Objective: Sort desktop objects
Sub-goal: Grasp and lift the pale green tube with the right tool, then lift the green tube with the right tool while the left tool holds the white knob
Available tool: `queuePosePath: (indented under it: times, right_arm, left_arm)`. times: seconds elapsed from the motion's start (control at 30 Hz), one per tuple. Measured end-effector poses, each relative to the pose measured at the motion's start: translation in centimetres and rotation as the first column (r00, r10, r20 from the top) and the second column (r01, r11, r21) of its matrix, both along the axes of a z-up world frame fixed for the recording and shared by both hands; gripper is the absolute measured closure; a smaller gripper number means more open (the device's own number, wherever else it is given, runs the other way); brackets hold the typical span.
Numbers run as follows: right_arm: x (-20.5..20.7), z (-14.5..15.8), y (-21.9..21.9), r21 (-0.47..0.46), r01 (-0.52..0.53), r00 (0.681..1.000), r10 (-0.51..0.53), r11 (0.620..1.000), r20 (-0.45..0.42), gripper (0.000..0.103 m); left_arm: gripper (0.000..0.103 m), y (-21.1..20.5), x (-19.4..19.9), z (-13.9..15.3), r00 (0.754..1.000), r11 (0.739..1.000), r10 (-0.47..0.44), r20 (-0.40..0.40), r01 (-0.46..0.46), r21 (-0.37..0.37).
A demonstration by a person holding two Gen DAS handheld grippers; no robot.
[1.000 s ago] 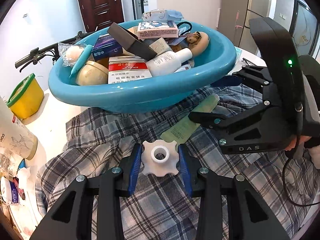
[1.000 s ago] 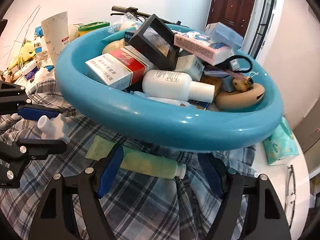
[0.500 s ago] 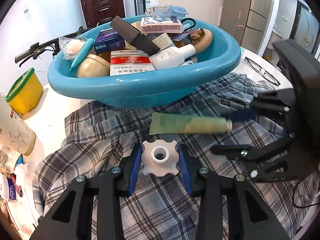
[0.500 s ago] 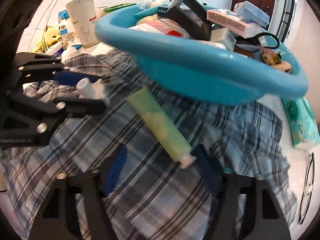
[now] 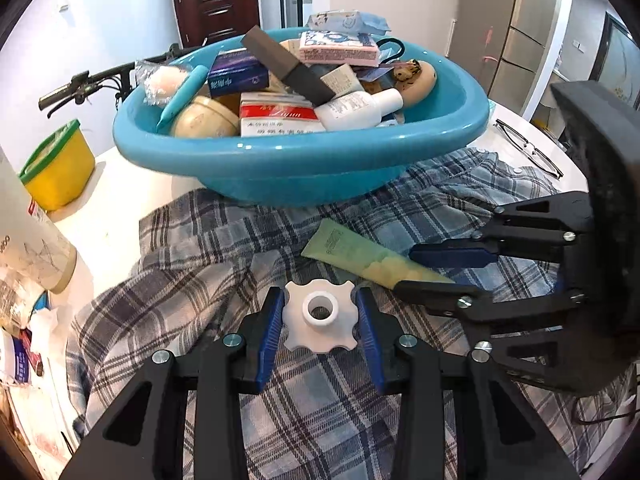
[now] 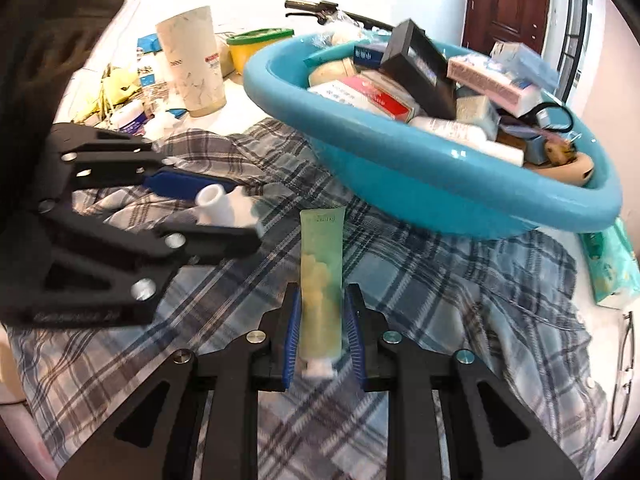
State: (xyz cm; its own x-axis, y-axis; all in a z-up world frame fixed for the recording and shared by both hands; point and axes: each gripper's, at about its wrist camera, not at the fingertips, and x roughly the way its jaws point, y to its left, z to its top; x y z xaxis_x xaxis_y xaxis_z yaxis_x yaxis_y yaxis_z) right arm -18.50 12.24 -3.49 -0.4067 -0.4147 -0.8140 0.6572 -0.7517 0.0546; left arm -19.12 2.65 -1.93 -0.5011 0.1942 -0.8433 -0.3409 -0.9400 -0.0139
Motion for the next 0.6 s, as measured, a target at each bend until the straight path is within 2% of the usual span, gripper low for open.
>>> queuePosePath:
  times: [0.13,0.27,0.33,0.4,0.6]
  right_arm:
    - [-0.1,-0.7,0.1,0.001,0.019,0.999,-0.019,1.0,0.029,0.082]
    - [0.1,-0.6,0.6,0.0,0.043,0.999,-0.043,0.999,0.013,0.082]
    - [0.2,-0.6,0.5,0.023,0.11,0.994,-0.109,0.994,-0.025,0.082]
    - [0.5,-0.6,0.8,0.024,0.125,0.992,-0.124,0.992,-0.034,0.082]
    - [1.9,1.0,1.6,-0.018,0.135,0.991,-0.135,0.991,-0.009,0.082]
  left_arm:
    - [0.064,-0.4,0.3,-0.1,1.0,1.0,0.008,-0.01,-0.009,-0.015]
    - [0.064,-0.6,0.1,-0.1,1.0,1.0,0.023,-0.008,-0.023,-0.005]
    - [0.064,-0.7,0.1,0.1,0.998,0.999,0.046,-0.03,-0.046,-0.015]
    - [0.064,-0.8,0.3,0.5,0.996,0.998,0.063,-0.058,-0.065,-0.022]
    - [0.064,-1.3,0.9,1.2,0.995,0.997,0.079,-0.065,-0.08,-0.009]
